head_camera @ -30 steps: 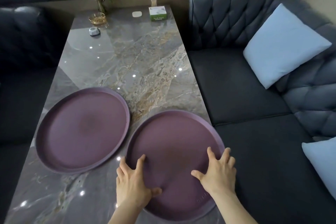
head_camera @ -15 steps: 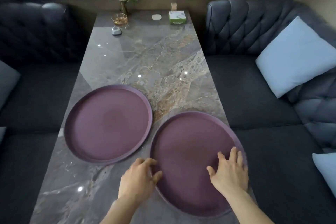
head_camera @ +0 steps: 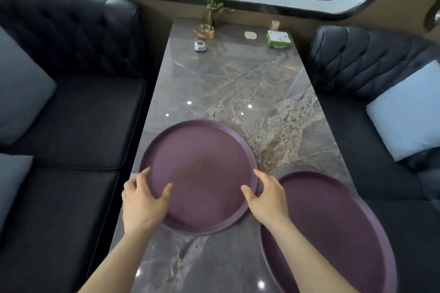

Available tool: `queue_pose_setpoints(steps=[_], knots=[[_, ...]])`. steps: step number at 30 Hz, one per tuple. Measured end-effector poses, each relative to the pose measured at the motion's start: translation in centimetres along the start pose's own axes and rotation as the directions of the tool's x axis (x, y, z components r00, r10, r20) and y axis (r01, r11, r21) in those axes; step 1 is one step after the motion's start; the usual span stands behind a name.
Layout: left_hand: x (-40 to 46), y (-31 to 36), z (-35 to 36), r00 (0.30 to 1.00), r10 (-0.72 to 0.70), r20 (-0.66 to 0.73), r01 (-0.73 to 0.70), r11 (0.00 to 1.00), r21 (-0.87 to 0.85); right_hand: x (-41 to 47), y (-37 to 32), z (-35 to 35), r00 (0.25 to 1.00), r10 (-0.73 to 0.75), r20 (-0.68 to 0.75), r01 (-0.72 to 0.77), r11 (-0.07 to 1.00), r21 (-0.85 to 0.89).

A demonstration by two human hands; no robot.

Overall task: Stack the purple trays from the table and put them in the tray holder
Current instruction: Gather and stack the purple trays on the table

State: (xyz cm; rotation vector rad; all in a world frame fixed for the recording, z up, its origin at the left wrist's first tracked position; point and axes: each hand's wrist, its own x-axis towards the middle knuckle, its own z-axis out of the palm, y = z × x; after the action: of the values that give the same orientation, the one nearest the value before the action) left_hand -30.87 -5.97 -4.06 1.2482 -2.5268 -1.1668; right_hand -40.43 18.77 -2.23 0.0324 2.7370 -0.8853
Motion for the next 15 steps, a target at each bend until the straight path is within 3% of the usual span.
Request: queue_pose_setpoints(steps=[3, 6, 9, 15], knots=[[1.7, -1.3, -0.6, 0.99, -0.08, 0.114, 0.089, 0.993, -0.079, 1.2, -1.0, 1.8, 0.988, 0.11, 0.109, -0.117, 0.992, 0.052], [2.2, -2.2, -0.3, 0.977, -0.052, 0.205, 0.085, 0.983, -0.16, 1.8, -1.4, 3.3, 0.961, 0.22, 0.169, -0.249, 0.952, 0.179], [2.6, -2.6, 0.0, 0.98, -0.051, 0.191, 0.09, 0.975, -0.201, 2.0, -1.7, 4.4, 0.952, 0.269, 0.148, -0.294, 0.936, 0.193], [3.3, -3.4, -0.1, 0.974, -0.206, 0.096, 0.227, 0.916, -0.33, 1.9, -2.1, 4.7, 0.951, 0.31, 0.016, -0.309, 0.938, 0.159]])
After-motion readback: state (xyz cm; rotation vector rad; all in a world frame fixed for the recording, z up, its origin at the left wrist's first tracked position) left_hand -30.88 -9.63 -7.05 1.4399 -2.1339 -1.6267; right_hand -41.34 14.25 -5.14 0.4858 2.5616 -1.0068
